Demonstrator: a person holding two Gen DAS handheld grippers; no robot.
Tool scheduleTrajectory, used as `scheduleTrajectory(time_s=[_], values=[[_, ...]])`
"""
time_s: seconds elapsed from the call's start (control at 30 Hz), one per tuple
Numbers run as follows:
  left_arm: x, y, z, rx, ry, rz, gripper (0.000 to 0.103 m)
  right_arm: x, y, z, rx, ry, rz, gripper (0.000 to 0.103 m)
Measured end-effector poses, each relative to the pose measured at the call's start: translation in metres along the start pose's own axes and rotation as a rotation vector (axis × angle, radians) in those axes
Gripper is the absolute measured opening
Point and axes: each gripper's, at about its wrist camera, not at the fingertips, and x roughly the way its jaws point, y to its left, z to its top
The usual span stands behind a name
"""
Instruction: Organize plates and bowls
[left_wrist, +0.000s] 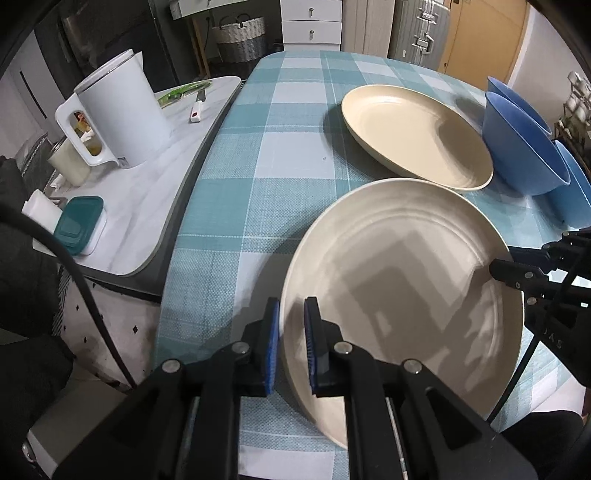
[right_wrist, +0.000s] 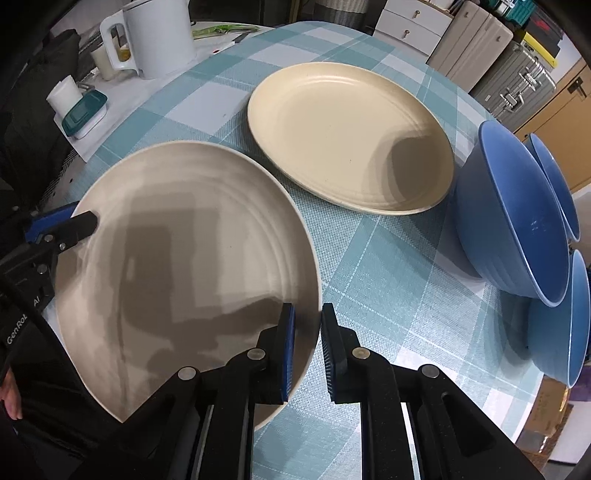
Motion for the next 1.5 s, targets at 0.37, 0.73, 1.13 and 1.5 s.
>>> scheduleTrajectory(time_s=[0.37,0.73,1.13,1.5], values=[[0.001,0.012,0.000,-0.068,0.010,-0.022,0.046,-0.006,-0.025,-0.013,0.118,-0.099,0.071,0.034],[0.015,0.013,-0.006,-0.114,0.098,-0.159,0.045,0.013,-0.036,-0.044,0.289,-0.120,0.343,0.035],[0.007,-0.004,-0.019,-0.076,0.102,-0.141,0.044,0.006,-0.027,-0.066,0.298,-0.175,0.367,0.035],[0.006,-0.005,-0.019,-0.069,0.093,-0.088,0.048,-0.006,-0.037,-0.074,0.318,-0.288,0.247,0.063]])
